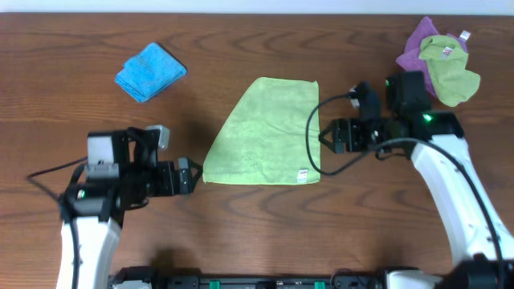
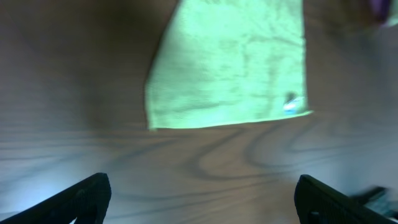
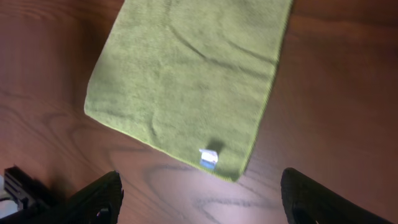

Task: Fold the cloth
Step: 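Release the towel and move both grippers to its side edges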

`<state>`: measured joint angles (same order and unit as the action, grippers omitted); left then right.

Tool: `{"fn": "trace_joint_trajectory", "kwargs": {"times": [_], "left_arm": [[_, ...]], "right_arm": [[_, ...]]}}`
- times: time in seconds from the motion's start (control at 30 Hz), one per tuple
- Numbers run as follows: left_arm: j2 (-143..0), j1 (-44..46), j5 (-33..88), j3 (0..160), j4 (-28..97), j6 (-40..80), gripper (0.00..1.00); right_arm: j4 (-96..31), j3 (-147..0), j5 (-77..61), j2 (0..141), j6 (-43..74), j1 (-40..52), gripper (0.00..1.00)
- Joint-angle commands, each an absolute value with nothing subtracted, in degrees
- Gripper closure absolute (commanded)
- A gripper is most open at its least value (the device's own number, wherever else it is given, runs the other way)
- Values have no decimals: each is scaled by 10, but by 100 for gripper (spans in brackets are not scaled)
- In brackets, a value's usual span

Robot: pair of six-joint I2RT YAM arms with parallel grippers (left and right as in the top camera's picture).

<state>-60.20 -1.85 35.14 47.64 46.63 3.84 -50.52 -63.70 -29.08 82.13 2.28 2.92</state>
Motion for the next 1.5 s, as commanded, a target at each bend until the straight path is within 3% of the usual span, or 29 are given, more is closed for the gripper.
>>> {"fn": "trace_joint_trajectory", "kwargs": {"times": [0.0, 0.27, 0.6, 1.47], "left_arm": [[-651, -18, 435, 486, 450, 124, 5], [-762, -18, 530, 468, 379, 115, 5], [-857, -18, 535, 415, 282, 116, 5], [-908, -18, 504, 349, 106, 210, 5]], "right_arm": [[-504, -608, -311, 796, 14, 7, 18], [-503, -576, -324, 787, 14, -13, 18], [-503, -576, -333, 787, 14, -13, 18], [-503, -576, -335, 787, 17, -13, 17]]}}
